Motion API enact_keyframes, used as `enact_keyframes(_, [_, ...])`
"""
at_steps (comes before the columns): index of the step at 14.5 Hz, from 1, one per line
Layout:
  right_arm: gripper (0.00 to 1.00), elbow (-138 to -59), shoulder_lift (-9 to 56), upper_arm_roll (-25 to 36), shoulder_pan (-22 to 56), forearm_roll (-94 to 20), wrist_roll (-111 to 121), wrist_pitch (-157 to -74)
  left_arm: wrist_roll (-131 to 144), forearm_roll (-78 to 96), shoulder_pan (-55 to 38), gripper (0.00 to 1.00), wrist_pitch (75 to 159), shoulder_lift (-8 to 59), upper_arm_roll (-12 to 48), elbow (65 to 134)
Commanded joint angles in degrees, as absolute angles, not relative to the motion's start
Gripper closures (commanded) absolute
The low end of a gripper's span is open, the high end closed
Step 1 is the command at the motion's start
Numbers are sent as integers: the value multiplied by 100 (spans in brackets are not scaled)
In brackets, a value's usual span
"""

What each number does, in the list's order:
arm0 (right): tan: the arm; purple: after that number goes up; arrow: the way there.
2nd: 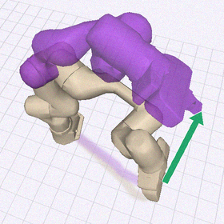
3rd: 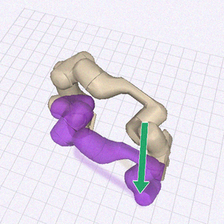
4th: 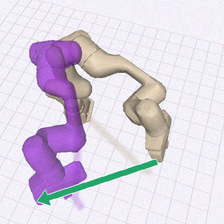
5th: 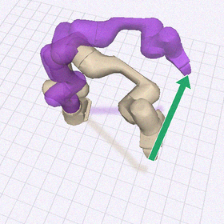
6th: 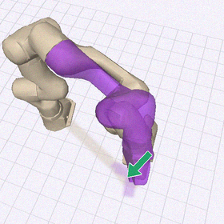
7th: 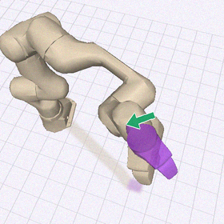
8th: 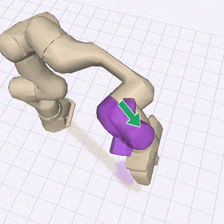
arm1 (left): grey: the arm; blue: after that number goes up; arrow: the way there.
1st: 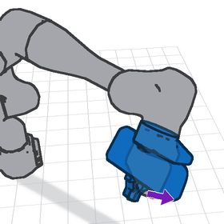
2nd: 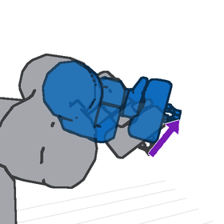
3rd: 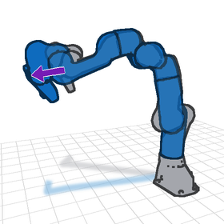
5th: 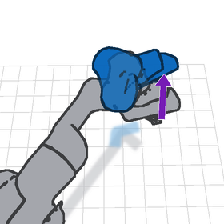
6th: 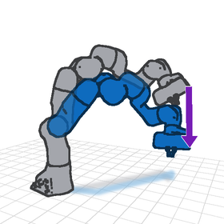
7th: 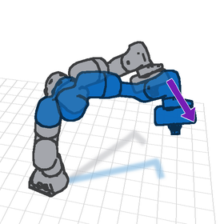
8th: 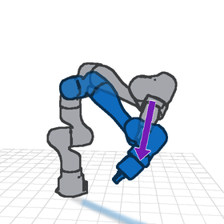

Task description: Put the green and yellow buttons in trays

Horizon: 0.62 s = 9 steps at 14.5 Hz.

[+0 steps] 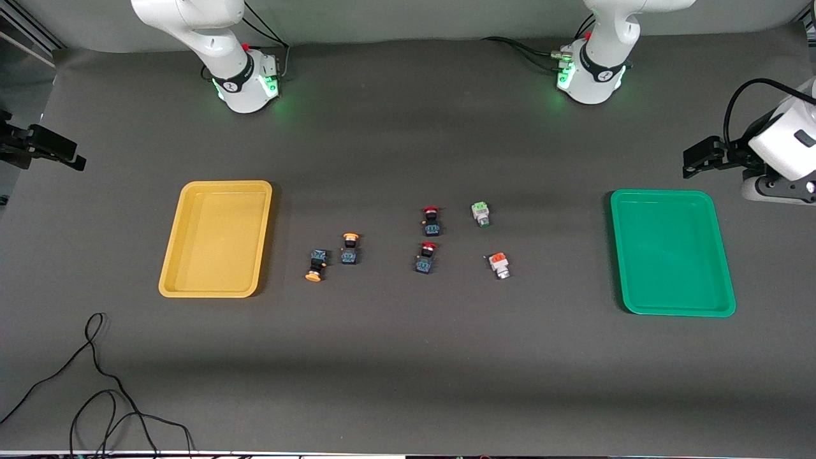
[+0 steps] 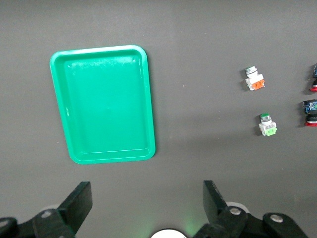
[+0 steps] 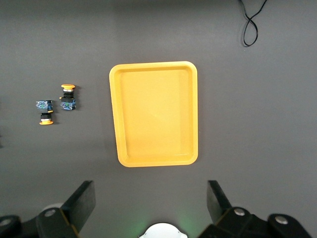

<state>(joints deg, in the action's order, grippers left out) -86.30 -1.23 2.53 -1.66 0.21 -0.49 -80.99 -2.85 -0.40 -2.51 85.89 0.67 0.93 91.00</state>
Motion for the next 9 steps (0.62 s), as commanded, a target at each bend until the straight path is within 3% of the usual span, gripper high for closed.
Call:
enact_keyframes(1, [0, -8490, -79, 237, -193, 79, -35, -7972, -369, -105, -237, 0, 8587, 114, 114, 9000])
enact_keyframes(9, [0, -8429, 0, 237, -193, 70, -114, -7972, -360, -105, -237, 0, 8578, 114, 114, 9000])
